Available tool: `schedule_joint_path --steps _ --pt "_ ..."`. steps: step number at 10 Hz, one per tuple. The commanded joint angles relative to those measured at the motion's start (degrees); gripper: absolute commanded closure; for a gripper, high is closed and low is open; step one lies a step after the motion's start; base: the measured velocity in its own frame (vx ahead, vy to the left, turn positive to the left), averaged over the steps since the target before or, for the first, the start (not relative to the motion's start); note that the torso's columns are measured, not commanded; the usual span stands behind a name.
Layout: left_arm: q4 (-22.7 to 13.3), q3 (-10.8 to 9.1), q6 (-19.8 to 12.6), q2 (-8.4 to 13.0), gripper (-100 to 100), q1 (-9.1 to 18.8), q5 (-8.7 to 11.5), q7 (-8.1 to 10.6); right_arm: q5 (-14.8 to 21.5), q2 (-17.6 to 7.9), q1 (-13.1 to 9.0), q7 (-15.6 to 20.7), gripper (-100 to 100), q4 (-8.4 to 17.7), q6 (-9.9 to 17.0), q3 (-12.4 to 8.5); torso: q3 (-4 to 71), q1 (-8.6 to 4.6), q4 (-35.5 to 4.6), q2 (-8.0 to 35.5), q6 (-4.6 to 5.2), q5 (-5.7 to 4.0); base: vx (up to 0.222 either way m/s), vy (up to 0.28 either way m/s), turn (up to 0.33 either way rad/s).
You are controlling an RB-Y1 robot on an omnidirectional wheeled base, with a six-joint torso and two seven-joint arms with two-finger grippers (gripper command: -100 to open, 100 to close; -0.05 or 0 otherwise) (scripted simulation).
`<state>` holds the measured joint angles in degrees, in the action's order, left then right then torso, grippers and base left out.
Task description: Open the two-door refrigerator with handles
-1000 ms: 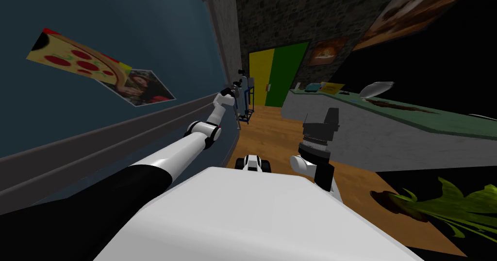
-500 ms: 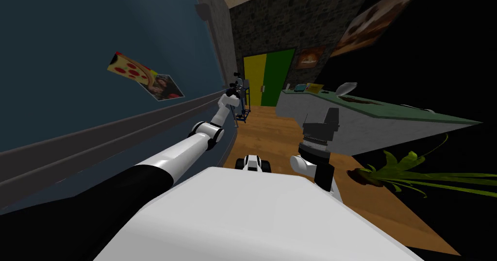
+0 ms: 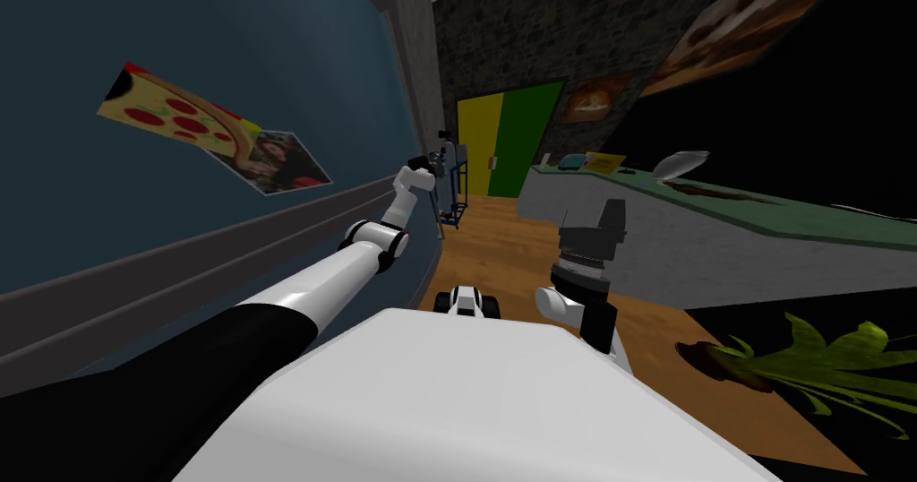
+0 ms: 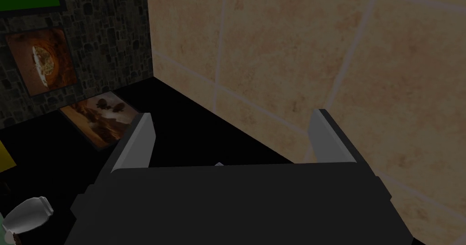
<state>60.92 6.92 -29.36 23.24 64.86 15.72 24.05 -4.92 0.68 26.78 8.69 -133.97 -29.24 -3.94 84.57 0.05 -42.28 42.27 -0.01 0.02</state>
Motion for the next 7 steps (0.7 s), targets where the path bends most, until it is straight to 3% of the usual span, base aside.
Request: schedule_joint_path --steps 1,6,7 --pt "-0.68 -0.76 -2.3 1.63 -100 0.86 0.35 0.47 0.0 0.0 -0.01 0.0 0 0.0 0.0 0.0 -0.13 -0.13 -0.07 0.21 0.03 -0.05 0.146 0.09 0.042" --pt "-2.21 -2.54 -7.62 5.3 -100 2.89 1.09 1.51 0.0 0.01 -0.01 0.0 0 0.0 0.0 0.01 0.12 0.02 0.07 -0.18 0.0 0.01 0.175 0.076 0.076" --pt "-1.84 -2.32 -6.84 5.01 -100 2.49 1.23 1.25 0.0 0.0 -0.01 0.0 0 0.0 0.0 0.01 0.12 0.06 0.06 -0.18 0.0 0.01 0.102 0.048 0.021"
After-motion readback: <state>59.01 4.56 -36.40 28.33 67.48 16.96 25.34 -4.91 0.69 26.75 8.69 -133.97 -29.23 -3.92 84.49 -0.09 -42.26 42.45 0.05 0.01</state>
